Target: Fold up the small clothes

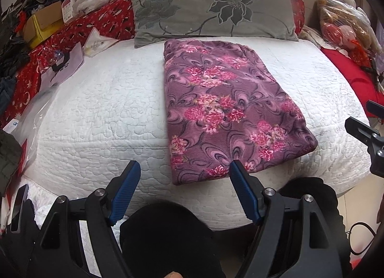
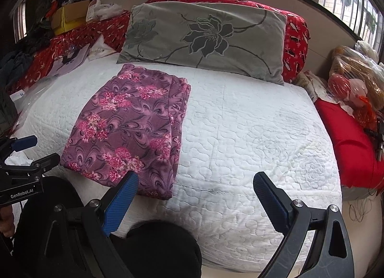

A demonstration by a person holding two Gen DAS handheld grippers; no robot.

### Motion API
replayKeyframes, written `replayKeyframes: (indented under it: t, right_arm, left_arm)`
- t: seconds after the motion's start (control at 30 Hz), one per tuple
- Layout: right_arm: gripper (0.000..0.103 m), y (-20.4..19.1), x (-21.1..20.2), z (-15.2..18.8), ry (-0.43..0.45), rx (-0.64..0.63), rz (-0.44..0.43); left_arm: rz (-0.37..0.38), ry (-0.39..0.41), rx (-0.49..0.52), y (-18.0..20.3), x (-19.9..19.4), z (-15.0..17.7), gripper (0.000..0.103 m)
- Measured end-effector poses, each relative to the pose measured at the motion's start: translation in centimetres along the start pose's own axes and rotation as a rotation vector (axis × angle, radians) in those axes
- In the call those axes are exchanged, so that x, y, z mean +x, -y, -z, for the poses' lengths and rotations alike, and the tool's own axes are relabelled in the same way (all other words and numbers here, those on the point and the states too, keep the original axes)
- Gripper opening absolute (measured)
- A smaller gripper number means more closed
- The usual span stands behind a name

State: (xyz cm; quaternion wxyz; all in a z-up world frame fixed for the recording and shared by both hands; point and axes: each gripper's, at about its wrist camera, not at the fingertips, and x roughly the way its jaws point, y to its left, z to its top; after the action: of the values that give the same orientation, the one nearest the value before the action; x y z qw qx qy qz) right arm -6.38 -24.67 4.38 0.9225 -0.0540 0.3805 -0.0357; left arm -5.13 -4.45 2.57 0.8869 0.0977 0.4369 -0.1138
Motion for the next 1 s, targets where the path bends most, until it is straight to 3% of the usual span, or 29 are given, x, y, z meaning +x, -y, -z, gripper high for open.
replayKeyframes:
  t: [0.5,1.0]
  right_arm:
    - [0.097,1.4,-0.3,0.5,-0.008,0.042,-0.013]
    - [0.097,2.4,-0.4,0.6,-0.012,0.068,-0.012]
  left_arm:
    - [0.084,-0.014,0.014,0.8,-0.5,-0.2,0.077]
    - [0.114,-0.003,0.05,2.3,-1.2,-0.2,0.077]
